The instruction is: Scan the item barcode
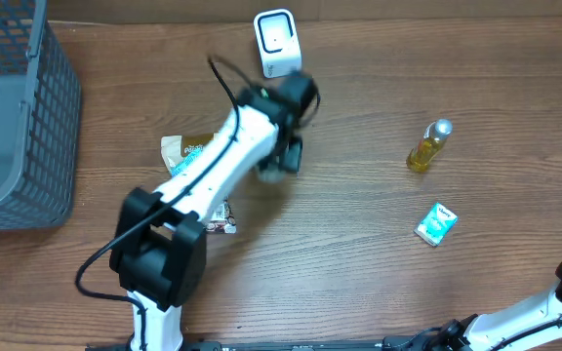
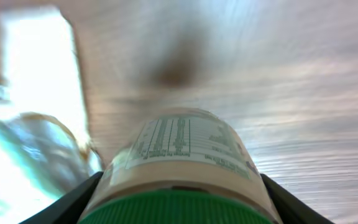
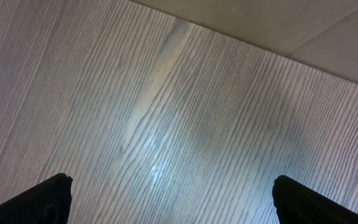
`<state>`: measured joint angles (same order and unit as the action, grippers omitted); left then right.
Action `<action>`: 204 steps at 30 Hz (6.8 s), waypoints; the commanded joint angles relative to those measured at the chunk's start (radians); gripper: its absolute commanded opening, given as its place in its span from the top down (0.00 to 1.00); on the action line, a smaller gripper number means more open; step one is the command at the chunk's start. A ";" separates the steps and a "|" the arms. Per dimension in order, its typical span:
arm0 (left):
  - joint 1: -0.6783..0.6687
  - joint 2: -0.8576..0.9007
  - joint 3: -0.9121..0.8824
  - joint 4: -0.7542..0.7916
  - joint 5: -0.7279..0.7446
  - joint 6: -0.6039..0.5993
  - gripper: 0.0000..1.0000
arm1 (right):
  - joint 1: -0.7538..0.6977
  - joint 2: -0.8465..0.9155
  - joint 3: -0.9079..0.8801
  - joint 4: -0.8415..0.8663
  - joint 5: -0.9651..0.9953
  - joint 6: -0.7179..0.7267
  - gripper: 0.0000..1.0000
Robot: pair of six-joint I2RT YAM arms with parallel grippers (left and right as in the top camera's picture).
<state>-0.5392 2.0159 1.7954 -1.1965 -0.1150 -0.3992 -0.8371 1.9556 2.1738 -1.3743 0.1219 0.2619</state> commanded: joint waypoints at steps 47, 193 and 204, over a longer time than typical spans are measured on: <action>0.153 -0.039 0.399 0.259 -0.087 0.026 0.62 | -0.001 -0.014 0.010 0.003 0.007 0.000 0.00; -0.464 0.352 0.315 0.146 0.103 -0.338 0.82 | -0.001 -0.014 0.010 0.003 0.007 0.000 0.00; -0.472 0.352 0.315 0.135 0.056 -0.338 0.80 | -0.001 -0.014 0.010 0.003 0.007 0.000 0.00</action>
<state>-1.0088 2.3646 2.1021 -1.0576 -0.0353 -0.7273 -0.8371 1.9556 2.1738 -1.3735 0.1226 0.2615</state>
